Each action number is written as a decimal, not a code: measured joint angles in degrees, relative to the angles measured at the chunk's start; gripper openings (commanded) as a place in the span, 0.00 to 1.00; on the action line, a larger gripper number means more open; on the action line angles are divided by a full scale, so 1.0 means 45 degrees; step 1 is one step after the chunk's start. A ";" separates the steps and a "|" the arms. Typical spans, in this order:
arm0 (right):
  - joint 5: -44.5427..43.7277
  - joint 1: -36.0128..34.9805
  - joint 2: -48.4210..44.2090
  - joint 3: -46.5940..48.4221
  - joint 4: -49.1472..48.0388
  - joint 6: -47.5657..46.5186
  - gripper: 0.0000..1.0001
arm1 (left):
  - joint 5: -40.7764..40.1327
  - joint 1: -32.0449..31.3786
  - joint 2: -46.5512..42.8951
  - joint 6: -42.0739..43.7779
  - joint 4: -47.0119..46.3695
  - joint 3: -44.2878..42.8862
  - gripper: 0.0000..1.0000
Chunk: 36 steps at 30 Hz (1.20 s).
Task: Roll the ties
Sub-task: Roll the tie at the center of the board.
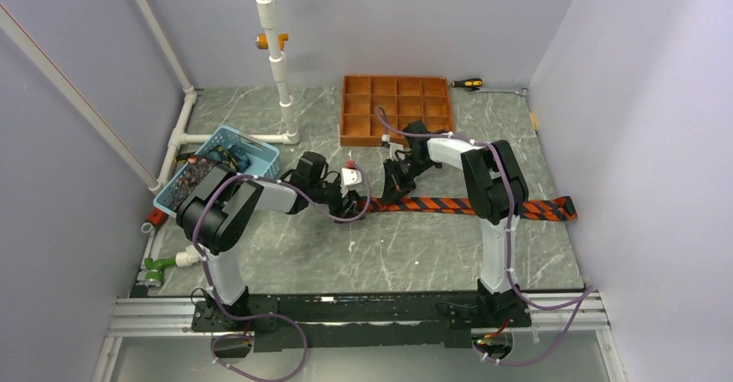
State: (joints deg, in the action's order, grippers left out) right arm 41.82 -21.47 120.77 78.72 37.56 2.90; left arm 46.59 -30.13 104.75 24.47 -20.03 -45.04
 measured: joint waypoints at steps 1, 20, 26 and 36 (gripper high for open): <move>-0.0005 -0.0005 -0.0034 -0.0053 -0.0063 0.0000 0.00 | 0.0029 -0.0010 0.0049 -0.0068 -0.0087 -0.0039 0.64; -0.0005 -0.0005 -0.0340 -0.0534 -0.0651 0.0010 0.00 | 0.0053 -0.0918 0.0248 -0.0491 -0.0330 -0.1214 0.69; -0.0005 0.0000 -0.0369 -0.0583 -0.0709 0.0010 0.00 | -0.0253 -0.0782 0.0243 -0.0384 -0.0345 -0.0724 0.70; -0.0010 -0.0005 -0.0442 -0.0690 -0.0845 0.0010 0.00 | -0.0423 -0.0534 0.0665 -0.0631 -0.0923 -0.0481 0.46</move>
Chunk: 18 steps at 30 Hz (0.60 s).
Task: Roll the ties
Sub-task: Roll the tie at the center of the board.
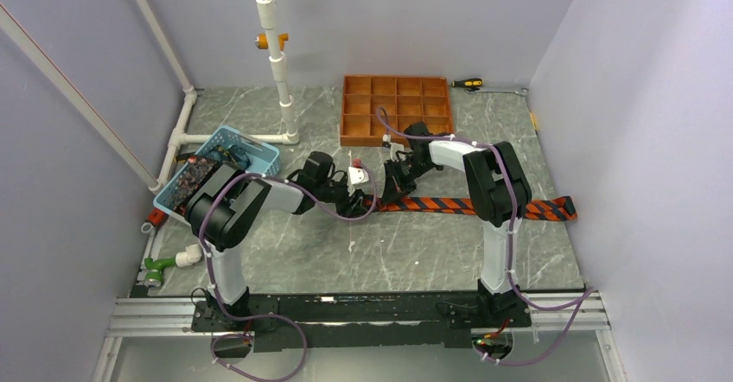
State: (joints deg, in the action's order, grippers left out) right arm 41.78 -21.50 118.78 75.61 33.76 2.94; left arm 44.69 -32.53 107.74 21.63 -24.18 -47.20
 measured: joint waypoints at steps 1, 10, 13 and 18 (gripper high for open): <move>0.0000 0.0000 -0.0010 -0.0010 -0.0010 0.0000 0.00 | -0.0005 0.0010 0.0024 -0.0044 -0.0053 -0.0029 0.43; 0.0005 0.0000 -0.0078 -0.0121 -0.0160 0.0005 0.00 | 0.0481 -0.0015 0.0019 -0.0073 0.0262 -0.0457 0.43; 0.0010 0.0000 -0.0083 -0.0131 -0.0185 0.0015 0.00 | 0.0690 -0.0257 0.0019 -0.0223 0.0267 -0.0962 0.43; 0.0010 0.0000 -0.0219 -0.0350 -0.0442 0.0024 0.00 | 0.0690 -0.0646 0.0418 -0.0393 0.0189 -0.1583 0.43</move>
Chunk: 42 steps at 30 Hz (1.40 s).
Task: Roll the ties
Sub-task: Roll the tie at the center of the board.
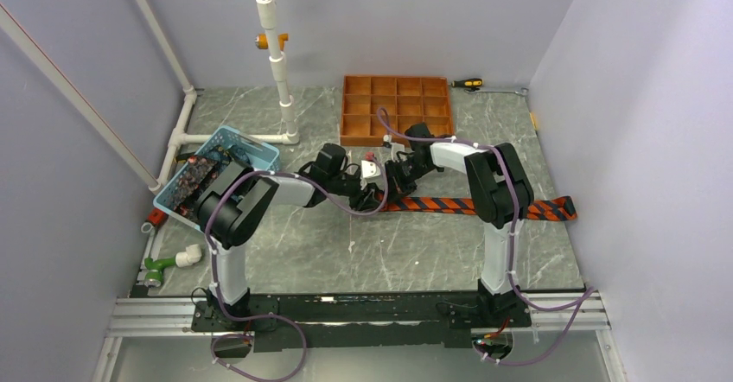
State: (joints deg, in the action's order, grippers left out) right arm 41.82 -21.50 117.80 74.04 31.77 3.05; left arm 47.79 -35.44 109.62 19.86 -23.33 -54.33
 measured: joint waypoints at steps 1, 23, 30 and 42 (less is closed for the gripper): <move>0.0005 0.0005 -0.0044 -0.0063 -0.0073 0.0005 0.00 | 0.0029 -0.0015 0.0160 -0.0015 -0.0015 -0.0102 0.43; 0.0170 0.0131 -0.0282 -0.0287 -0.0204 -0.0243 0.27 | -0.0262 -0.0078 0.0432 0.3439 0.2288 -0.0685 0.27; 0.0437 0.1287 -0.0661 -0.0223 0.1613 -0.1331 0.50 | -0.0622 -0.0233 0.0442 0.3891 0.3585 -0.1292 0.27; 0.1180 0.1035 -0.0928 -0.0175 0.1574 -0.0107 0.53 | -0.0797 -0.0350 0.0607 0.4571 0.4920 -0.1996 0.31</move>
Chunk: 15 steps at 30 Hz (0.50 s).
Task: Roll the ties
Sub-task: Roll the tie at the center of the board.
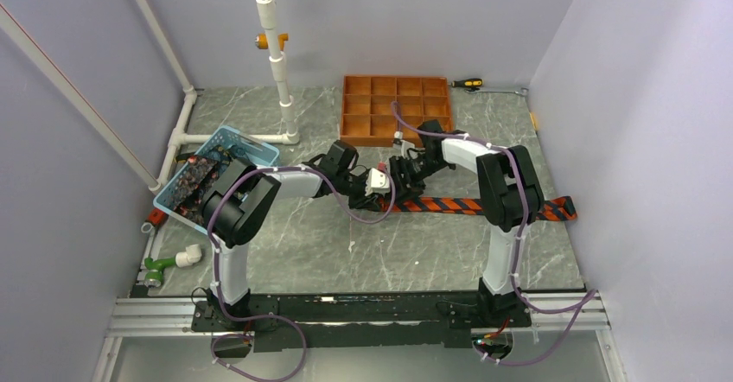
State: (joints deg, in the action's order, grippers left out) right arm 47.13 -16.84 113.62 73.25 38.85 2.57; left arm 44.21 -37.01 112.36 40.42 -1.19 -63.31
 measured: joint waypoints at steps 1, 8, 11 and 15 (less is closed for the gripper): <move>0.0039 -0.0097 0.0019 0.0029 -0.0112 0.0155 0.52 | 0.0000 -0.0005 0.0000 0.0078 0.0024 -0.0010 0.31; 0.0321 -0.0384 0.0656 0.0588 -0.0884 0.0903 0.29 | -0.0024 -0.0024 0.0039 0.0219 0.0267 -0.0155 0.32; 0.0578 -0.0384 0.0782 0.0646 -0.0908 0.0991 0.07 | -0.0024 -0.0024 0.0117 0.0209 0.0418 -0.0291 0.35; 0.0554 -0.0393 0.0787 0.0646 -0.0933 0.0845 0.00 | -0.0019 -0.0019 0.0170 0.0175 0.0549 -0.0403 0.44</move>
State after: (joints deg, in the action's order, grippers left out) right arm 49.63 -18.61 117.16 76.16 34.65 6.37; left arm 44.12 -37.10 113.12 41.21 1.28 -65.12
